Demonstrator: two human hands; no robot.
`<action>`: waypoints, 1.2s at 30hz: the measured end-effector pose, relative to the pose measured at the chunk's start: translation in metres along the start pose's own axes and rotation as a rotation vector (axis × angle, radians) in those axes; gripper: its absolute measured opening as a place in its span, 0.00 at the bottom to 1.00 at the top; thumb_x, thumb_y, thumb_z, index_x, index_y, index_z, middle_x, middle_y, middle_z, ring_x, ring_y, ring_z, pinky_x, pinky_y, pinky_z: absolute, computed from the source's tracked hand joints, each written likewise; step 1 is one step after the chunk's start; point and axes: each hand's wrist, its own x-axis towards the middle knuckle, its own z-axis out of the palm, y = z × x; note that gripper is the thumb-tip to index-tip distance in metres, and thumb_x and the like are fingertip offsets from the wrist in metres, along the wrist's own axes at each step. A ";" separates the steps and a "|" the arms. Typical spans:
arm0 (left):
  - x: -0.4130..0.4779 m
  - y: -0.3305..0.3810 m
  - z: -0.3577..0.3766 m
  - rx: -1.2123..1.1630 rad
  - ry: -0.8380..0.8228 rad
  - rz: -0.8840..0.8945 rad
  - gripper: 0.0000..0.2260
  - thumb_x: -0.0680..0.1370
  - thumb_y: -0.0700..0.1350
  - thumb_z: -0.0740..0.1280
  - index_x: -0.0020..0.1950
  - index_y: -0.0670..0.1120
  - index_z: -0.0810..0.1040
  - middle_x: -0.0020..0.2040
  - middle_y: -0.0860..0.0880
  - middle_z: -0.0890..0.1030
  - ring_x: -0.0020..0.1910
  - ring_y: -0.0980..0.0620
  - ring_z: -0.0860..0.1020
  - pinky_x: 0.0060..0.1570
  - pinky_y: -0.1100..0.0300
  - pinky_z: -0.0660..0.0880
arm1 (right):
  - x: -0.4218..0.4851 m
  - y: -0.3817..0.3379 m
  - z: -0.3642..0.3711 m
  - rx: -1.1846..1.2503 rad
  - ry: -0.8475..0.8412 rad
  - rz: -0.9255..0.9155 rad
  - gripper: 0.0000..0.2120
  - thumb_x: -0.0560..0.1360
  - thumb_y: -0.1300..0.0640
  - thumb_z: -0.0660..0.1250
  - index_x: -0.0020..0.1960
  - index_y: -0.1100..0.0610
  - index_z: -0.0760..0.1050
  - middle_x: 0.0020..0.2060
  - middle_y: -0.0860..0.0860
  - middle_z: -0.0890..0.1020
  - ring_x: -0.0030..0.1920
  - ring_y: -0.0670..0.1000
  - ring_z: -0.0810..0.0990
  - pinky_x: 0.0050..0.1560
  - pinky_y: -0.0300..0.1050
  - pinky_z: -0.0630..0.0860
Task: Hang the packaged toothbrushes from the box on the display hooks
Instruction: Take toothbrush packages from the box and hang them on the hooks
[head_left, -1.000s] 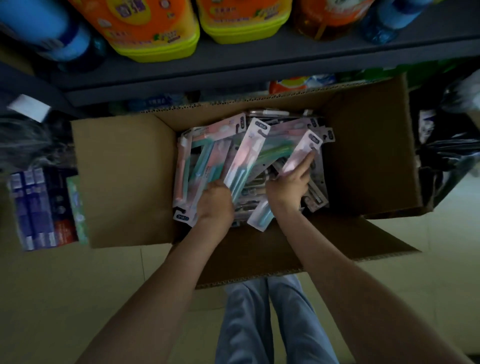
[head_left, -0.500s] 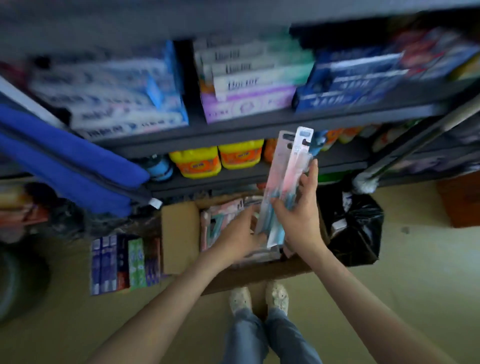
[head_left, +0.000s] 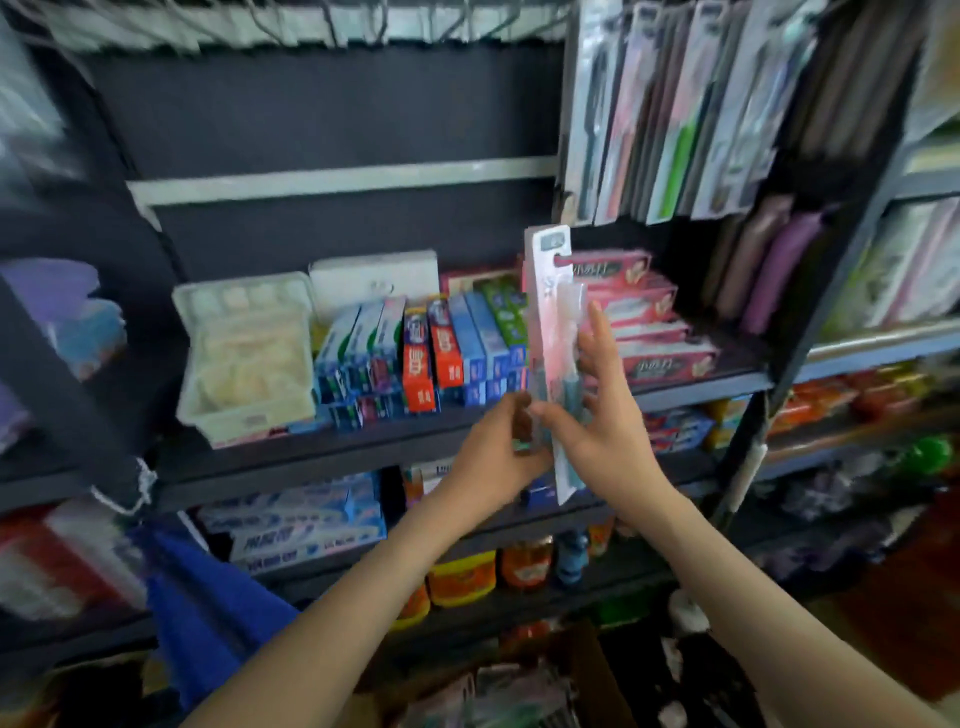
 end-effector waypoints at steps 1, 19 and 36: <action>0.005 0.011 -0.002 0.012 0.016 0.018 0.17 0.75 0.41 0.71 0.61 0.48 0.70 0.48 0.54 0.78 0.48 0.56 0.78 0.46 0.67 0.76 | 0.007 -0.004 -0.008 0.004 0.002 -0.019 0.45 0.72 0.69 0.70 0.70 0.38 0.46 0.76 0.53 0.59 0.72 0.43 0.58 0.70 0.36 0.61; 0.153 0.140 0.057 0.189 0.440 0.161 0.16 0.75 0.44 0.71 0.61 0.48 0.73 0.43 0.58 0.77 0.40 0.63 0.76 0.37 0.72 0.73 | 0.170 0.044 -0.159 -0.079 -0.015 -0.242 0.46 0.73 0.65 0.71 0.77 0.45 0.43 0.75 0.45 0.58 0.71 0.41 0.59 0.71 0.41 0.60; 0.195 0.134 0.006 0.363 0.680 0.057 0.14 0.76 0.46 0.70 0.60 0.48 0.72 0.50 0.51 0.79 0.45 0.54 0.79 0.43 0.59 0.76 | 0.250 0.074 -0.176 -0.353 0.004 -0.174 0.43 0.76 0.63 0.67 0.79 0.48 0.42 0.68 0.56 0.66 0.63 0.58 0.69 0.52 0.45 0.68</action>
